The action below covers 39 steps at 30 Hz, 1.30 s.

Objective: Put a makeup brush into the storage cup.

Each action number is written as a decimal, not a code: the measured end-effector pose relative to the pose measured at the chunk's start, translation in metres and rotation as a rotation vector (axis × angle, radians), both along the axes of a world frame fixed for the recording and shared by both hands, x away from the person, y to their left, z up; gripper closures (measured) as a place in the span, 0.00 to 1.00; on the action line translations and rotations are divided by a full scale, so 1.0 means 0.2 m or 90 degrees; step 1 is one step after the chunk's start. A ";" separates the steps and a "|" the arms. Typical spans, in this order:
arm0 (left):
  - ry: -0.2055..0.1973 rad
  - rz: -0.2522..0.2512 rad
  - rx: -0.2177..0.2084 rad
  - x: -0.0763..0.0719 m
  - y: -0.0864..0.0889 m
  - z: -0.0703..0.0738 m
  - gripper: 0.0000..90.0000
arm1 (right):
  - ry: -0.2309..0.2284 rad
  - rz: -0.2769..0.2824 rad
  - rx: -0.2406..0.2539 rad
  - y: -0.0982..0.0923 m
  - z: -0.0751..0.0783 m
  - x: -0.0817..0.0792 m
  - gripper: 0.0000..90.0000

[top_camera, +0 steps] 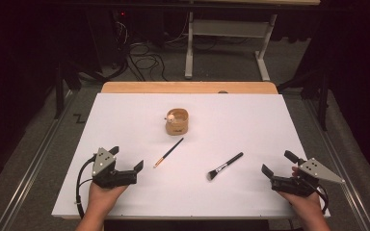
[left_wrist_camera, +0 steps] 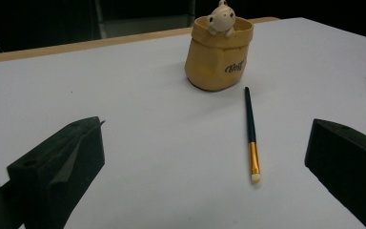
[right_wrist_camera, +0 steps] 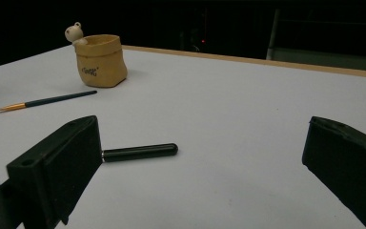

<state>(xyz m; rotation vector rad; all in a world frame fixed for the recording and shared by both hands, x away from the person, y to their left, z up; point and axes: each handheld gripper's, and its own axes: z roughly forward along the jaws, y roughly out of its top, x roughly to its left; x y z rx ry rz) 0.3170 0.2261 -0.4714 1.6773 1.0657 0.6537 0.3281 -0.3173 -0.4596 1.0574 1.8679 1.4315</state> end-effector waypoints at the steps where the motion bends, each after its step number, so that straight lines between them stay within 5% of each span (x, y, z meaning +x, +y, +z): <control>1: 0.001 -0.001 0.002 0.00 0.00 0.00 0.01 | 0.003 0.000 -0.001 0.00 0.00 0.00 0.00; 17: 0.036 0.002 0.015 0.02 0.00 -0.01 0.00 | 0.021 0.011 -0.013 0.00 -0.01 0.01 0.00; 22: 0.067 0.002 0.030 0.03 0.00 -0.02 0.00 | 0.021 0.007 -0.013 0.01 -0.01 0.01 0.00; 23: 0.090 -0.005 0.044 0.04 -0.01 -0.03 0.00 | 0.021 0.006 -0.013 0.01 -0.01 0.01 0.00; 30: 0.132 -0.003 0.100 0.05 -0.06 -0.04 0.00 | 0.021 0.009 -0.017 0.01 -0.01 0.01 0.00; 39: 0.181 0.018 0.097 0.06 -0.06 -0.02 0.01 | 0.027 0.006 -0.021 0.00 -0.02 0.01 0.00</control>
